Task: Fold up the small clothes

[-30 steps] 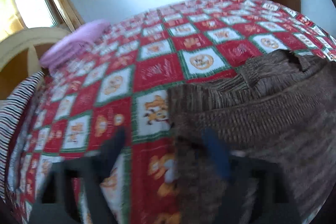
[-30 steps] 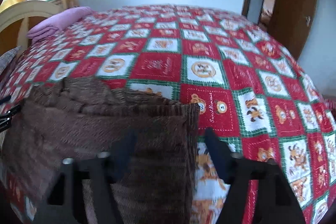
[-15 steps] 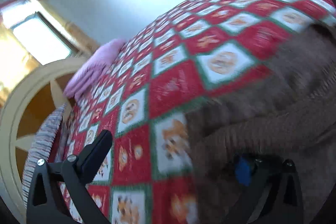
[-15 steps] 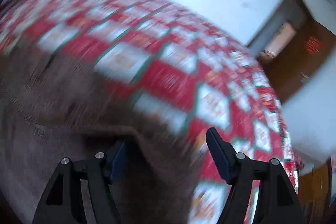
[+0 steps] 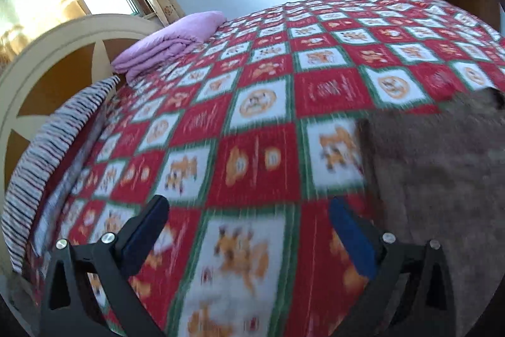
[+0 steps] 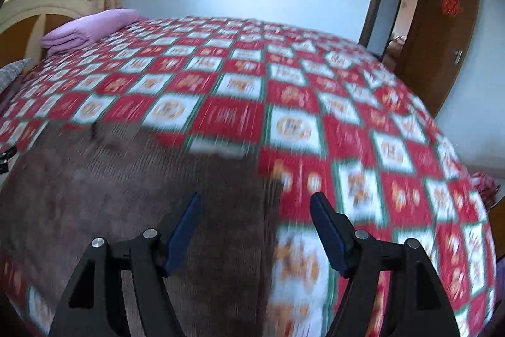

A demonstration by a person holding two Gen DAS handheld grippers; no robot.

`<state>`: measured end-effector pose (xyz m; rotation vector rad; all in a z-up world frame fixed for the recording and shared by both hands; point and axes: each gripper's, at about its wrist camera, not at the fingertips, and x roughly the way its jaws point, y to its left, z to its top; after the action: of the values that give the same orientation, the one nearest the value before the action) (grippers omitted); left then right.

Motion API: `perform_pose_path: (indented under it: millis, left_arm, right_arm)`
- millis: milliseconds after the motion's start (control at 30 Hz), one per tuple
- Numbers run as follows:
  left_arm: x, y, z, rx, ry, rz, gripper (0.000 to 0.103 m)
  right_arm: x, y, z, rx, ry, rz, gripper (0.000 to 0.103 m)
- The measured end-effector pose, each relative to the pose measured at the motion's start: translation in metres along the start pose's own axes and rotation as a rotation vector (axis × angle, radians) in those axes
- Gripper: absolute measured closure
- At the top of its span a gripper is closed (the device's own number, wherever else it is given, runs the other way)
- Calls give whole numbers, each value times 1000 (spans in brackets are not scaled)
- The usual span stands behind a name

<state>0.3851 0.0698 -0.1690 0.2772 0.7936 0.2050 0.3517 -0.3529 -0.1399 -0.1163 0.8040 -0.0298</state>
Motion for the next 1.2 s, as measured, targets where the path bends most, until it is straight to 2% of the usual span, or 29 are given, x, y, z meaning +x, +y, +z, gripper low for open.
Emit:
perform_pose_path:
  millis: [133,200,300,333,367,400,500,533,567,633,800,933,1000,1067,1133,1200]
  left_arm:
    - [-25,3,-19,-13,-19,-85,0]
    - [-33,-2,-25,0,-24,-120,0]
    - [-41,-17,-37,43,-31,-165,0]
    - [-42,-23,-40,63,-29,-170,0]
    - [-41,-29,-44,78,-30,-172,0]
    - [-41,-31,-46,83,-30,-174,0]
    - [-40,-35,-51,83,-22,-174,0]
    - [-40,-34,-51,76,-22,-174,0]
    - [-39,-33,-51,68,-19,-179,0]
    - [-38,-33,-51,66,-11,-185,0]
    - [-40,-40,-60,97,-14,-182,0]
    - [-38,-40,-61,89,-8,-192,0]
    - [-37,-38,-61,78,-7,-201,0]
    - [-36,-36,-62,66,-6,-211,0]
    - [-33,-34,-63,47,1,-232,0]
    - [-30,-31,-63,26,13,-254,0]
  right_arm:
    - [-21,-1,-34,19,24,54,31]
    - [-28,-3,-50,41,42,50,31]
    - [-28,-6,-64,79,94,88,31]
    - [-27,-6,-68,86,109,98,38]
    - [-27,-5,-72,83,118,103,56]
    - [-26,-3,-76,74,136,108,63]
    - [-23,-1,-84,83,164,140,73]
    - [-23,-1,-85,84,166,141,80]
    - [-24,-1,-87,90,162,146,93]
    - [-31,0,-93,89,151,148,99]
    - [-39,7,-112,35,164,101,99]
    - [-42,0,-100,46,133,124,96]
    - [-45,-4,-91,64,109,109,78]
    - [-47,-10,-77,83,71,92,47]
    - [-45,-12,-58,104,32,107,45]
    - [-29,-11,-34,107,39,111,45]
